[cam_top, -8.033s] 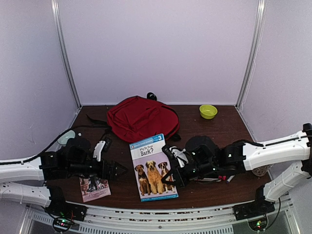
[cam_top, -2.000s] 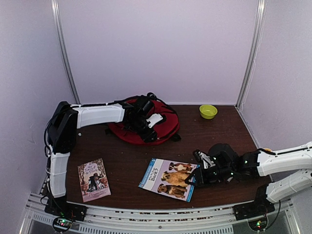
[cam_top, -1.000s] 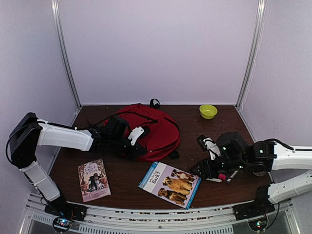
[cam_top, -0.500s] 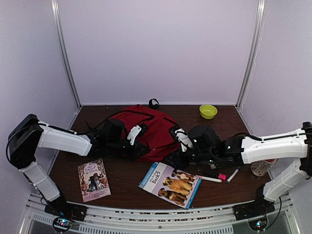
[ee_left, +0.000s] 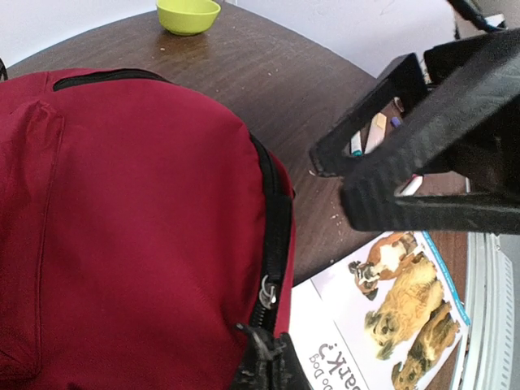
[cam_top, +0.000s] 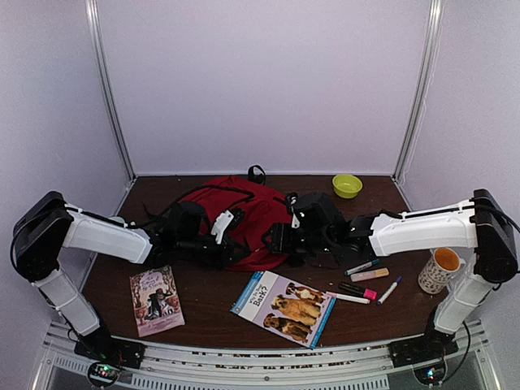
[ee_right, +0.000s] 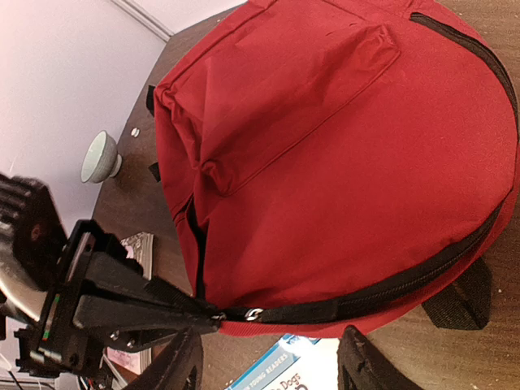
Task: Pack the student bag
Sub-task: Grab the largest pocket of the student bag.
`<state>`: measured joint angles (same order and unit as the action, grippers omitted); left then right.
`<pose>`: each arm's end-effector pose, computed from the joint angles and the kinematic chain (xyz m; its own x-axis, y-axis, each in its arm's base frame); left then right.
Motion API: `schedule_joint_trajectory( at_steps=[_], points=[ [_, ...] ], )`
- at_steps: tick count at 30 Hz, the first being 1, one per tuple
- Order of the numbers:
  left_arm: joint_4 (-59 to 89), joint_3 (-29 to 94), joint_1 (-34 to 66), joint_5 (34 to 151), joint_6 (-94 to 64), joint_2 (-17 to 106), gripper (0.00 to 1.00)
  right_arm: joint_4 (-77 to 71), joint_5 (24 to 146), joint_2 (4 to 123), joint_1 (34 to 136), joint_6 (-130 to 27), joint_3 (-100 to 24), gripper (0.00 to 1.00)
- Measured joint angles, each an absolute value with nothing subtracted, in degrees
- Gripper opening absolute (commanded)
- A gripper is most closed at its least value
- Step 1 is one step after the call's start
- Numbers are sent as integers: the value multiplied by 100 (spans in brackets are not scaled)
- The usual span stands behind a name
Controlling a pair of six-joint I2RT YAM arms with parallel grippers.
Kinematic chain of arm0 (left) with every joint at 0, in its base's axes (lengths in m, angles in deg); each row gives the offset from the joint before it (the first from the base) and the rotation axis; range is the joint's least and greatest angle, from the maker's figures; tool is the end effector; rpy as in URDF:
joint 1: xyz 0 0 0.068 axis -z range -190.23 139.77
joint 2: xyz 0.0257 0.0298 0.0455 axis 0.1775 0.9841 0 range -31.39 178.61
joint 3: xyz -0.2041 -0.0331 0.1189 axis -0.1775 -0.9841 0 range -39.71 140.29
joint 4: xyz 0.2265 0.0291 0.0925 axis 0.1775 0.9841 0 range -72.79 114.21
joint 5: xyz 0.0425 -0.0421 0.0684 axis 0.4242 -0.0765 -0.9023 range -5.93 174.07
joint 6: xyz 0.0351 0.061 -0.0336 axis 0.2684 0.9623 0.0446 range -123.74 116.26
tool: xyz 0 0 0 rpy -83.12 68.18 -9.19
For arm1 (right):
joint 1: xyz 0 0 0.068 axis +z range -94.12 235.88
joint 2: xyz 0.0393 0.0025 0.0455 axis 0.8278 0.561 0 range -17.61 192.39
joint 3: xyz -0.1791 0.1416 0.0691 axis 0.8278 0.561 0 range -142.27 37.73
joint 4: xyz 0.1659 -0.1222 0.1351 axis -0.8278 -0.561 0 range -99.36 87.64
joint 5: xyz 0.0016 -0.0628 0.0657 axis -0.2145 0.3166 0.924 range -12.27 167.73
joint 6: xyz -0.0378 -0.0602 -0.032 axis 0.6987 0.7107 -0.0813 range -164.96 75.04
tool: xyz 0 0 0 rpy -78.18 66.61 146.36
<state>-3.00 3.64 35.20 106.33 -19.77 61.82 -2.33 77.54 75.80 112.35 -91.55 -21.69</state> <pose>0.2234 -0.2627 0.1381 -0.5796 0.2241 -0.7835 0.7598 0.4962 -0.4201 0.2064 0.3112 0.1848 -0.8165 0.0828 -0.5714 -0.3478 0.7194 0.6012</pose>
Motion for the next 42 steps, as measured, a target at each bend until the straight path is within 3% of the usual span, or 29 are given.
schedule_joint_trajectory(
  at_steps=[31,37,42],
  points=[
    [-525,279,3547,10768,-2021,6182,0,495,8152,8249,10872,-9966,-2147,52],
    [-523,279,3593,10768,-2021,6182,0,642,8300,8412,10859,-10053,-2145,44],
    [-523,279,3608,10768,-2019,6185,0,729,8421,8487,10852,-10093,-2145,28]
  ],
)
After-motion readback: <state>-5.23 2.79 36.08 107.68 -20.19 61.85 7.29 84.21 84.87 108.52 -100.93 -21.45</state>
